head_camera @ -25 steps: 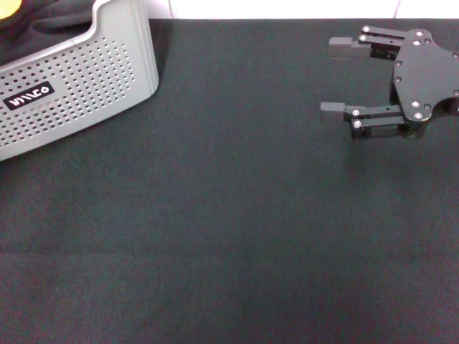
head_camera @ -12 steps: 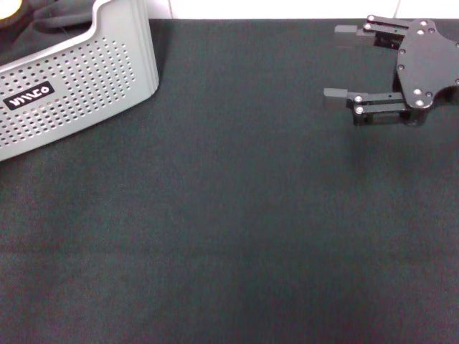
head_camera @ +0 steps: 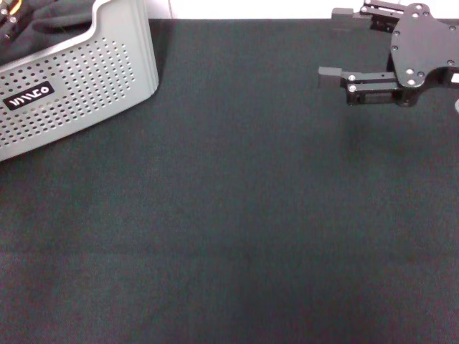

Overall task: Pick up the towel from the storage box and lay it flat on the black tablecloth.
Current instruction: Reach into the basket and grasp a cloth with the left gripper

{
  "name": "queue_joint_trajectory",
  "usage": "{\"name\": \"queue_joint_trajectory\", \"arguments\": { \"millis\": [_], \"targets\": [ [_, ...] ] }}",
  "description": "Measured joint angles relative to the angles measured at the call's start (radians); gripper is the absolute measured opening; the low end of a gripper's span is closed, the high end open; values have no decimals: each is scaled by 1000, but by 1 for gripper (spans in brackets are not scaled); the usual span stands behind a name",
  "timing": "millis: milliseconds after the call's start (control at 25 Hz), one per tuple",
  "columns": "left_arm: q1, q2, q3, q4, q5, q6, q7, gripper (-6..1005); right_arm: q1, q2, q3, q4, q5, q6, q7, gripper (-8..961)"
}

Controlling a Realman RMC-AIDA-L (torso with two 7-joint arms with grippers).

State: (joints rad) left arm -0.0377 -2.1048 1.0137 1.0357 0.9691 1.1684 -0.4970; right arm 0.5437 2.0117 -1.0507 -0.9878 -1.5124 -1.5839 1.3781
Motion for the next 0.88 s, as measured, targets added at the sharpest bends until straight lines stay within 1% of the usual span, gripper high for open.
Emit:
{"name": "queue_joint_trajectory", "arguments": {
  "millis": [160, 320, 520, 680, 800, 880],
  "targets": [
    [8, 0, 40, -26, -75, -6, 183, 693, 4, -1, 0, 6, 0, 19, 0, 806],
    [8, 0, 92, -88, -182, -5, 357, 693, 8, -3, 0, 7, 0, 28, -1, 806],
    [-11, 0, 139, -166, -294, 0, 545, 693, 15, -5, 0, 8, 0, 30, -1, 806],
    [-24, 3, 160, -197, -327, -3, 627, 693, 18, -5, 0, 8, 0, 33, -1, 805],
    [-37, 0, 168, -229, -342, 1, 740, 694, 18, -5, 0, 8, 0, 36, -1, 805],
    [-41, -1, 188, -249, -377, 1, 799, 694, 18, -5, 0, 8, 0, 39, -1, 805]
  ]
}}
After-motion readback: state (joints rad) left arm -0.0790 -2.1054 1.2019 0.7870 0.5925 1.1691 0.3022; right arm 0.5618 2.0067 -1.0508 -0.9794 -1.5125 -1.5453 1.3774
